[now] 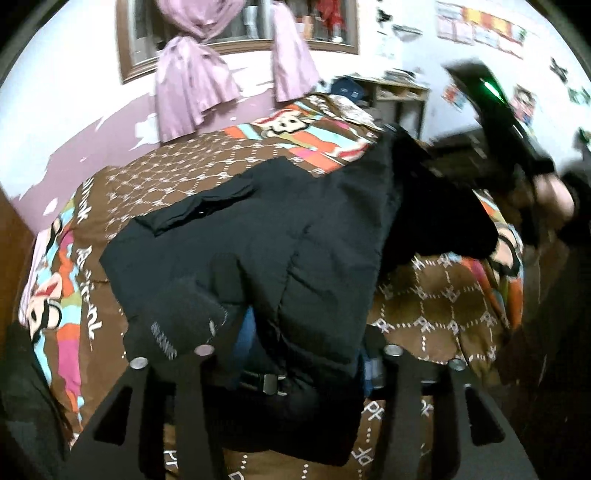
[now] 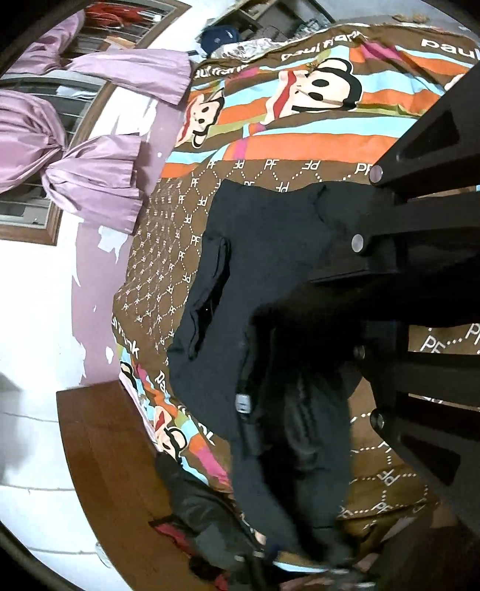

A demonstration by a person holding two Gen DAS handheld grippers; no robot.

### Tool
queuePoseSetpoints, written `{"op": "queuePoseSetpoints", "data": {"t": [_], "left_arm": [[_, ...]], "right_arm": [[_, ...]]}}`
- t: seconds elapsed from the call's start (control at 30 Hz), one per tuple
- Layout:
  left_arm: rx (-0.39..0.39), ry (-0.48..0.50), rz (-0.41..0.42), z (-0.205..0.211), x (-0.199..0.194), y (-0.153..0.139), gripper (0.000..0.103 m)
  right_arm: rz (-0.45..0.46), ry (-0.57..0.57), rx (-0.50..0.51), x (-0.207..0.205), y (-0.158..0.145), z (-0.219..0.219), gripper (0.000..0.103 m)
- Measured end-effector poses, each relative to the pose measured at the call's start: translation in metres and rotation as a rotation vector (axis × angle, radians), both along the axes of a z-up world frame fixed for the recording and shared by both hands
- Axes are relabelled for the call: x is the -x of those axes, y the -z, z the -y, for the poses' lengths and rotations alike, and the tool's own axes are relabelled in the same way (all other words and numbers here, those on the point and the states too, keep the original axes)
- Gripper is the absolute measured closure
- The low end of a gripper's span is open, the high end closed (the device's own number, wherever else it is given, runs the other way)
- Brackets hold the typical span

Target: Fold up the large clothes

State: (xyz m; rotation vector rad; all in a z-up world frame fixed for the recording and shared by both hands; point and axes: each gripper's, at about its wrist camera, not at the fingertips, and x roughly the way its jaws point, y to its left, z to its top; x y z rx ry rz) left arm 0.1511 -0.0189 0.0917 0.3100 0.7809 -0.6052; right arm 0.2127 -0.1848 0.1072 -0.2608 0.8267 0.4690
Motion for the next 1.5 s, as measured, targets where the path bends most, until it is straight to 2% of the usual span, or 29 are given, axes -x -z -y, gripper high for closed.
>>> {"op": "queuePoseSetpoints", "data": {"t": [0.13,0.27,0.33,0.43,0.6,0.7,0.97,1.1,1.33,1.5], "left_arm": [[-0.059,0.076,-0.01,0.016,0.013,0.013,0.05],[-0.143,0.1,-0.02,0.035,0.017,0.029,0.049],[-0.195,0.097,-0.019,0.048,0.015,0.036,0.049],[-0.228,0.076,-0.033,0.061,0.012,0.046,0.048],[-0.333,0.037,-0.026,0.082,0.008,0.061,0.048],[-0.369,0.028,-0.015,0.087,0.01,0.068,0.049],[-0.495,0.029,0.134,0.091,0.019,0.074,0.072],[-0.491,-0.034,0.191,0.081,0.014,0.063,0.086],[-0.46,-0.145,0.255,0.06,-0.004,0.037,0.088],[-0.49,-0.199,0.24,0.051,-0.016,0.034,0.086]], "right_arm": [[-0.073,0.02,-0.045,-0.02,-0.006,-0.006,0.089],[-0.123,0.036,-0.094,-0.032,-0.013,-0.011,0.089],[-0.147,0.048,-0.124,-0.037,-0.016,-0.009,0.089],[-0.165,0.054,-0.15,-0.041,-0.018,-0.006,0.089],[-0.17,0.035,-0.161,-0.039,-0.017,0.004,0.089],[-0.179,0.033,-0.168,-0.038,-0.014,0.012,0.089],[-0.191,0.048,-0.199,-0.037,-0.015,0.023,0.089],[-0.2,0.053,-0.211,-0.038,-0.015,0.025,0.089],[-0.216,0.036,-0.233,-0.037,-0.015,0.024,0.089],[-0.185,-0.001,-0.173,-0.028,-0.01,0.018,0.088]]}}
